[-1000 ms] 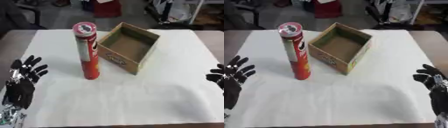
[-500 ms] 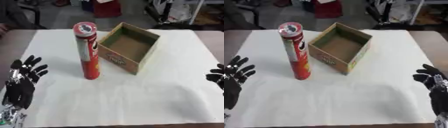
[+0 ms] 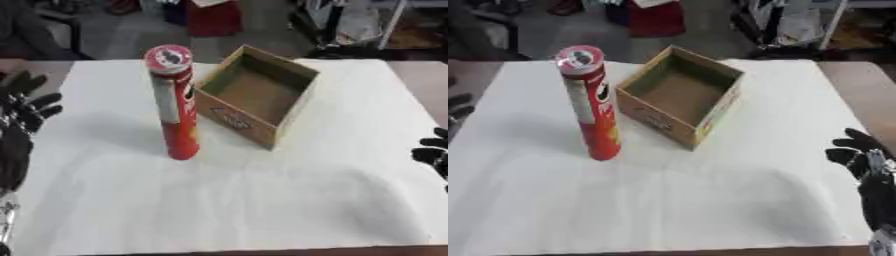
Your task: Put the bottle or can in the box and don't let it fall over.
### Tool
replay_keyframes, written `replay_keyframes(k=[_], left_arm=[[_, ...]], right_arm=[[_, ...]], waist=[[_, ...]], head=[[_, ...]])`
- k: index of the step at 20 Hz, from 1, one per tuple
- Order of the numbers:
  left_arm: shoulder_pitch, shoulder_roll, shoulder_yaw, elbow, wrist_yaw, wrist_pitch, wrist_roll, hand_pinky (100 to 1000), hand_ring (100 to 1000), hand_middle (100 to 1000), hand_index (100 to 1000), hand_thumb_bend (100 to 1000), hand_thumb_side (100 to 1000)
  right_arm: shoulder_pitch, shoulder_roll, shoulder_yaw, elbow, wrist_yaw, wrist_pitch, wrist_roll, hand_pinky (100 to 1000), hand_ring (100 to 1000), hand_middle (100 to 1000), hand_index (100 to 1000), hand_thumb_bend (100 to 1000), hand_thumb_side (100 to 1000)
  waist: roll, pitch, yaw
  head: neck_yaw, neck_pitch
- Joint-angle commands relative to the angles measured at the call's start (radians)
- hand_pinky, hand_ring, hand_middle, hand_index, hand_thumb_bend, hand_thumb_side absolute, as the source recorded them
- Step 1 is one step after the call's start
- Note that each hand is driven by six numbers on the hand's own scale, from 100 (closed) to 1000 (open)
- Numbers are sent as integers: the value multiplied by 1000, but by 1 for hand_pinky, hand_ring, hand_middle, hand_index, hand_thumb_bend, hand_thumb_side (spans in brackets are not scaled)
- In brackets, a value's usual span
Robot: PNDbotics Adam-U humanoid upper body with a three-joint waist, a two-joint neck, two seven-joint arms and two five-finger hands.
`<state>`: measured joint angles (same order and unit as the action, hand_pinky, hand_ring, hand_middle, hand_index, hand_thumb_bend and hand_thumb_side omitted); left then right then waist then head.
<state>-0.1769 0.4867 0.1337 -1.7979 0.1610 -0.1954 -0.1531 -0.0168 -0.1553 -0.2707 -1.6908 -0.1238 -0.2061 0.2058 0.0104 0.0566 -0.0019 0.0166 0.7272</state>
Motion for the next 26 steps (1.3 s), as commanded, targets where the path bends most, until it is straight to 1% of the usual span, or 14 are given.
replay_keyframes(k=[1,3,5,6,8,9,11,13,16,19,20,23,26], left_arm=[[-64,211,-15,-19,-54,-58,21,876,852,909,1000,154,995],[-121,319,-49,4,-77,-88,21,877,859,910,1000,140,989],[-205,429,-97,39,-117,-121,9,877,867,912,1000,170,961],[-256,478,-133,62,-153,-140,-8,878,872,913,1000,186,960],[-358,532,-213,118,-245,-185,-52,883,883,914,1000,240,952],[-403,537,-248,148,-294,-208,-74,886,887,914,1000,262,951],[-496,513,-311,205,-390,-256,-120,888,891,914,1000,294,948],[-581,469,-369,269,-473,-298,-165,893,899,918,1000,323,956],[-672,396,-429,360,-577,-348,-233,893,901,921,1000,329,976],[-731,323,-455,439,-641,-378,-284,893,900,921,1000,324,983],[-742,301,-460,463,-651,-385,-294,894,898,920,1000,305,995],[-763,254,-468,521,-659,-400,-311,896,896,919,1000,289,1000],[-770,225,-467,560,-652,-396,-307,898,891,916,1000,286,1000]], right_arm=[[-3,-25,-4,-13,4,1,-1,729,663,651,817,100,843],[-1,-28,-1,-13,5,1,1,729,663,651,817,100,843],[0,-32,2,-13,5,2,4,729,663,651,817,100,843],[0,-35,5,-13,5,3,6,729,664,651,817,100,843],[1,-39,11,-13,6,5,12,729,663,651,817,100,843],[1,-40,13,-13,6,5,14,729,663,651,817,100,843],[2,-43,15,-12,6,6,17,729,663,650,817,100,844],[3,-46,16,-10,6,6,18,728,663,650,817,100,844],[5,-48,15,-9,4,5,18,728,663,650,817,100,845],[5,-47,18,-8,4,5,20,728,663,650,817,100,845],[4,-46,19,-9,3,6,21,728,663,650,817,100,845],[3,-45,21,-9,2,6,25,728,663,650,817,100,845],[2,-44,21,-10,1,6,25,728,663,650,817,100,844]], waist=[[5,-17,-6],[9,-19,-11],[17,-23,-19],[21,-25,-24],[27,-29,-34],[29,-31,-37],[32,-32,-49],[33,-32,-59],[35,-32,-70],[36,-31,-73],[36,-31,-75],[36,-30,-80],[35,-30,-85]], head=[[0,-3],[0,-2],[5,-1],[6,-2],[7,-3],[7,-3],[9,-6],[5,-9],[1,-11],[2,-12],[3,-12],[6,-14],[8,-18]])
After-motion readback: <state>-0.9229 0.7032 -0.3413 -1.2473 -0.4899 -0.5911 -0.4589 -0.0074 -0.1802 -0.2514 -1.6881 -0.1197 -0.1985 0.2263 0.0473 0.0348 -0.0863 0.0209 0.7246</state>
